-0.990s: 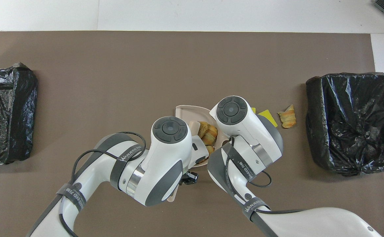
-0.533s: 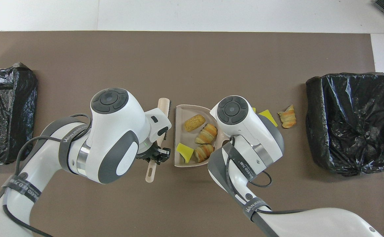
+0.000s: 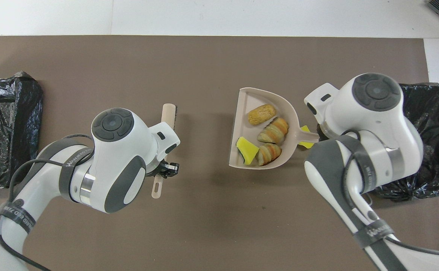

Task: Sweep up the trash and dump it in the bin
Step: 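Carry the dustpan over the nearby bin with the right gripper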

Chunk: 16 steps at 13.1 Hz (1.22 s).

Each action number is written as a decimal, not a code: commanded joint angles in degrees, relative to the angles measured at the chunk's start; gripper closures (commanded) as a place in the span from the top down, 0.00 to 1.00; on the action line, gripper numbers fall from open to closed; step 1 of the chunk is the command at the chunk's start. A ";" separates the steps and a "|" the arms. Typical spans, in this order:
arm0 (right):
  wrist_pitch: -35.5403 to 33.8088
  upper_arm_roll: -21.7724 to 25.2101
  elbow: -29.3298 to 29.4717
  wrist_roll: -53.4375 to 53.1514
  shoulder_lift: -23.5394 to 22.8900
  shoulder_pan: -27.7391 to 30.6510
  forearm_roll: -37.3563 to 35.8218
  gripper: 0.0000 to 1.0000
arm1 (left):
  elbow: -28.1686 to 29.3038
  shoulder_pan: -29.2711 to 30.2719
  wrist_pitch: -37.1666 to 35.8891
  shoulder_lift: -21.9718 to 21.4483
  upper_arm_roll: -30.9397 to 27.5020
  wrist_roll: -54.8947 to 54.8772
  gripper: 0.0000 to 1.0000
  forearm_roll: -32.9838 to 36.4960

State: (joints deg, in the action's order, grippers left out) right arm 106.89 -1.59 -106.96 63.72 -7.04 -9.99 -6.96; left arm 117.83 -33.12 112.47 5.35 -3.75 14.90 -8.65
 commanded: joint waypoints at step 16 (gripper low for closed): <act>17.72 0.18 10.81 34.89 -5.17 35.66 -34.49 0.00 | 2.59 -12.43 5.22 1.33 0.41 20.79 1.00 -5.59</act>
State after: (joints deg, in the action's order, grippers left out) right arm 121.82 -1.02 -94.64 99.13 -11.64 26.31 -36.11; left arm 120.69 -48.29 117.54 7.96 -3.17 35.95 -13.50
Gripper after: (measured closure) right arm 0.678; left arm 0.410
